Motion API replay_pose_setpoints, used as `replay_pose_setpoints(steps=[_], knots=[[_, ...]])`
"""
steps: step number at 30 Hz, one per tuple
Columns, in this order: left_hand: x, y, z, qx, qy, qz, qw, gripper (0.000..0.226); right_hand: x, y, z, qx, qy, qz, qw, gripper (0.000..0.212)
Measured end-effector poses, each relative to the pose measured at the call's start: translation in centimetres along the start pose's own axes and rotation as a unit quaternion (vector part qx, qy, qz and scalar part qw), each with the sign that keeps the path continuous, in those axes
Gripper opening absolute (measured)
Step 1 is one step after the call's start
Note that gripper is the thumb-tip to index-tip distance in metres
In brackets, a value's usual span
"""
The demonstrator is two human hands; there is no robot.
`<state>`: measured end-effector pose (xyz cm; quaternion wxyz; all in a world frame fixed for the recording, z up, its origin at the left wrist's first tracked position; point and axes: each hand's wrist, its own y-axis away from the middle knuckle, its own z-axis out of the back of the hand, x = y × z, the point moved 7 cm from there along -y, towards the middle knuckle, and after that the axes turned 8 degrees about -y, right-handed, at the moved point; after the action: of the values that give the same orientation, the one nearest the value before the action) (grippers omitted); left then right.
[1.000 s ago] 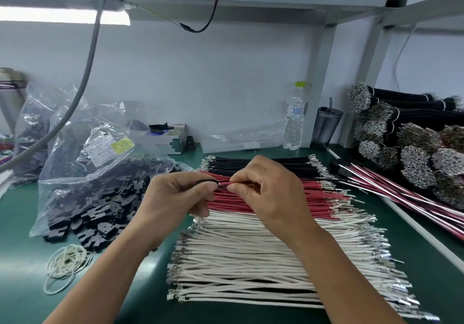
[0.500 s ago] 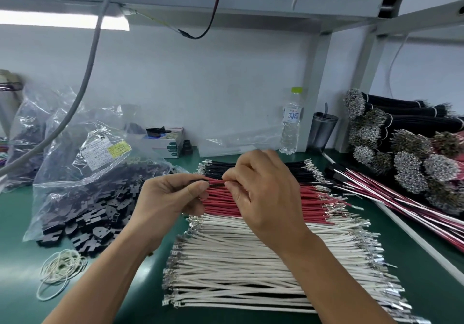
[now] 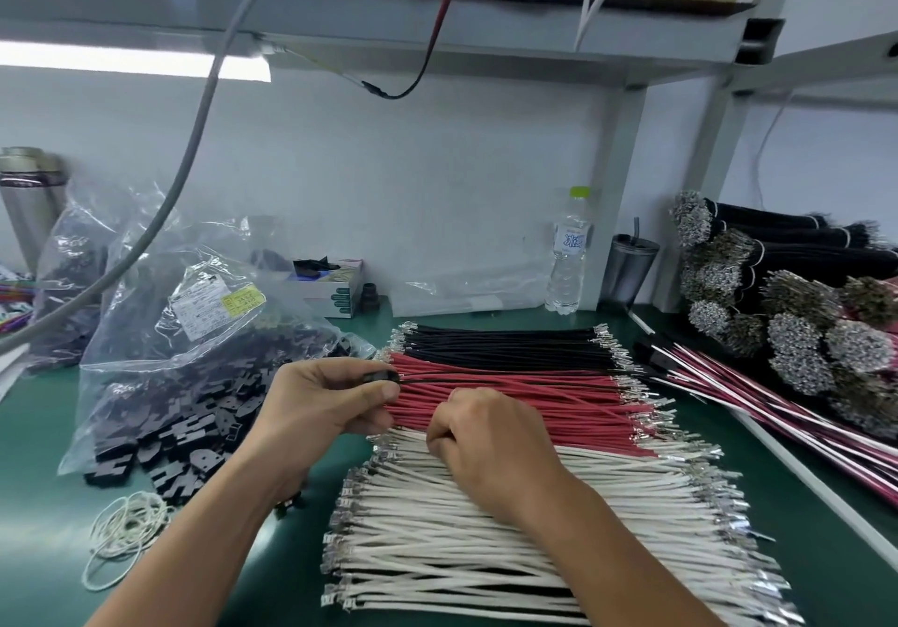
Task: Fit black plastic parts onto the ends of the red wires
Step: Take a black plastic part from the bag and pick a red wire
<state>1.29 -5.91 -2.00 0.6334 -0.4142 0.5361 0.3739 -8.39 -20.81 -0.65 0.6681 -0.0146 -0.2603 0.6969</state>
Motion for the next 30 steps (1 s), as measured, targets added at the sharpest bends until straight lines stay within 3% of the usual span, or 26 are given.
replay_pose_setpoints(steps=[6, 10, 16, 18, 25, 30], knots=[[0.0, -0.1, 0.2, -0.011, 0.012, 0.008, 1.0, 0.026, -0.4, 0.2, -0.1, 0.022, -0.035, 0.003, 0.999, 0.01], [0.0, 0.0, -0.1, -0.012, 0.017, 0.007, 1.0, 0.026, -0.7, 0.2, -0.5, 0.045, -0.062, -0.021, 0.997, 0.029], [0.2, -0.2, 0.2, -0.014, 0.022, 0.005, 1.0, 0.029, -1.8, 0.2, 0.8, -0.005, -0.157, -0.061, 0.986, 0.008], [0.2, -0.3, 0.3, -0.013, 0.019, 0.002, 1.0, 0.03, -2.2, 0.1, 1.0, 0.004, -0.169, -0.078, 0.983, 0.01], [0.4, -0.5, 0.5, -0.001, 0.018, -0.001, 1.0, 0.032, -1.8, 0.0, 1.6, -0.008, -0.201, -0.03, 0.979, 0.008], [0.0, -0.3, 0.3, 0.014, 0.018, -0.009, 1.0, 0.034, -1.1, 0.3, 3.9, -0.128, -0.237, 0.026, 0.963, 0.015]])
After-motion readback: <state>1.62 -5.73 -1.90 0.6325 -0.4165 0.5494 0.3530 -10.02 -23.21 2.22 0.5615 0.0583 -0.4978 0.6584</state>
